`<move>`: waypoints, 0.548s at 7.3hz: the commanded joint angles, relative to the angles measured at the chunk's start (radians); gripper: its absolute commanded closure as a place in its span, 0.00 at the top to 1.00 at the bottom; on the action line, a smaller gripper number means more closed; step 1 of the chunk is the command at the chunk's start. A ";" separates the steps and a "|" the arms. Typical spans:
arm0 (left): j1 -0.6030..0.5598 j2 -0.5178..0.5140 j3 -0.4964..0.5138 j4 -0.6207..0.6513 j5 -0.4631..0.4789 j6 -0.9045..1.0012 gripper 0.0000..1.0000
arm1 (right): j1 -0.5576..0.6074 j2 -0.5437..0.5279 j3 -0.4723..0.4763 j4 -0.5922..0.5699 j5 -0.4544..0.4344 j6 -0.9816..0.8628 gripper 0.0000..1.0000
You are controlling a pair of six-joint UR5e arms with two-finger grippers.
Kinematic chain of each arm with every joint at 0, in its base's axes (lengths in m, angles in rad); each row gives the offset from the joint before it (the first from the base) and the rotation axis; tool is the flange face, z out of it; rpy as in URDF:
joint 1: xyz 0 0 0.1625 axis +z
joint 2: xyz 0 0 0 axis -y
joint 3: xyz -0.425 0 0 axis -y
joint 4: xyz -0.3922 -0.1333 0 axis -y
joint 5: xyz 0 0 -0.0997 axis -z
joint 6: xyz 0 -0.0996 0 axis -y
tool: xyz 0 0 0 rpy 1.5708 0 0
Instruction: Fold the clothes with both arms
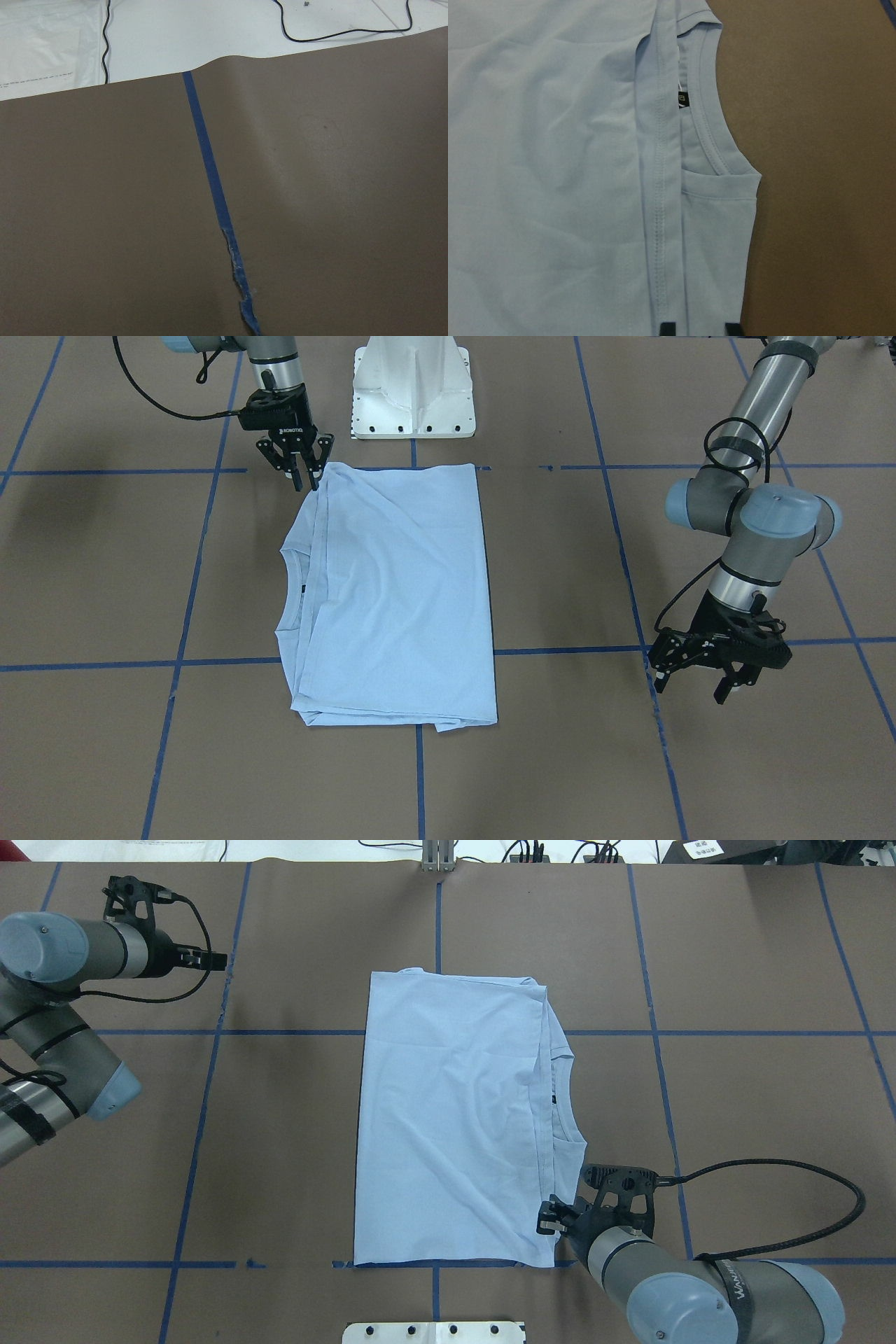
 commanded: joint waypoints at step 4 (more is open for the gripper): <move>0.006 0.002 0.001 -0.005 0.000 -0.002 1.00 | -0.058 0.011 -0.019 0.006 0.017 -0.004 0.53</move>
